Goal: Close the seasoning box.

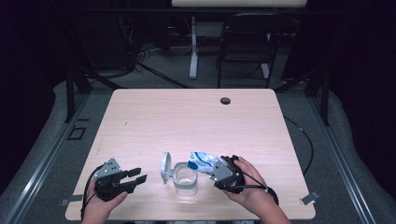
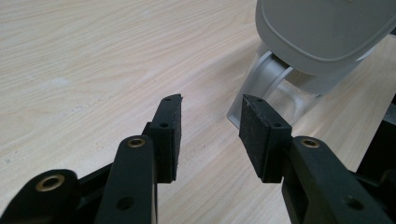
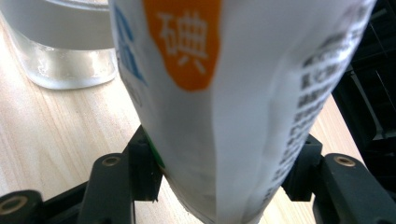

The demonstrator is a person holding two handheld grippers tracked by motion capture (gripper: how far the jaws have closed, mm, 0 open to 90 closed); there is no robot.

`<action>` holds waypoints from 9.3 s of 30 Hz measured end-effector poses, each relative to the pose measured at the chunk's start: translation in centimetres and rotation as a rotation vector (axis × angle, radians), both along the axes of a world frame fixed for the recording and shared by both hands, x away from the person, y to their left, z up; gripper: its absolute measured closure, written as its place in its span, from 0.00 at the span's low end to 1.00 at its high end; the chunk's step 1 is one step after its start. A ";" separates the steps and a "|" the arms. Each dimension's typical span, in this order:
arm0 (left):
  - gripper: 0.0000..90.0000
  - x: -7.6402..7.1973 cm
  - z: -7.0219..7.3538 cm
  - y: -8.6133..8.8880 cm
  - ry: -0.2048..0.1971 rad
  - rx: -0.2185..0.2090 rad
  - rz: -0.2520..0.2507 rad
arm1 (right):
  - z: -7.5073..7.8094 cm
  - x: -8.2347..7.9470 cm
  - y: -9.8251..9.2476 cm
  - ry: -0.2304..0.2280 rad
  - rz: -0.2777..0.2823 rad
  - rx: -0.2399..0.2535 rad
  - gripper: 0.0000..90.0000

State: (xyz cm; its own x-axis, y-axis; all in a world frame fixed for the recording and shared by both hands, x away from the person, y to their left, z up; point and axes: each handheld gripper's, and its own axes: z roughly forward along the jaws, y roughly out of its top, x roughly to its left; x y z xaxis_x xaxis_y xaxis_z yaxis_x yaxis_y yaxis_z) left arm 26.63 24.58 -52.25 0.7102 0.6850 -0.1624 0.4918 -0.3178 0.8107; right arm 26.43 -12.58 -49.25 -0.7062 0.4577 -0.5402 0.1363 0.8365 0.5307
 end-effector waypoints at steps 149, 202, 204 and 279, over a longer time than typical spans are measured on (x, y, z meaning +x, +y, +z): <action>0.65 0.3 -0.5 0.3 0.019 0.012 0.012 | 0.7 0.2 3.0 -0.211 0.119 -0.574 0.49; 0.65 0.3 -0.7 0.3 0.020 0.015 0.014 | 0.7 0.0 3.3 -0.249 0.136 -0.653 0.50; 0.65 0.3 -0.7 0.3 0.020 0.015 0.014 | 0.7 0.0 3.2 -0.251 0.137 -0.655 0.50; 0.65 0.5 -0.9 0.5 0.027 0.016 0.023 | 1.0 -0.1 3.4 -0.296 0.175 -0.711 0.52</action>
State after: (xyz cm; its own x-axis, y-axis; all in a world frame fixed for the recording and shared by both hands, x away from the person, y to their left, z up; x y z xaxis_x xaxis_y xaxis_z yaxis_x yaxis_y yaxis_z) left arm 27.08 25.04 -53.18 0.6895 0.7041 -0.1699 0.5209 -0.3192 0.7917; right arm 26.36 -9.22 -48.23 -0.5171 -0.1725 -0.8384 -0.0920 0.9850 -0.1460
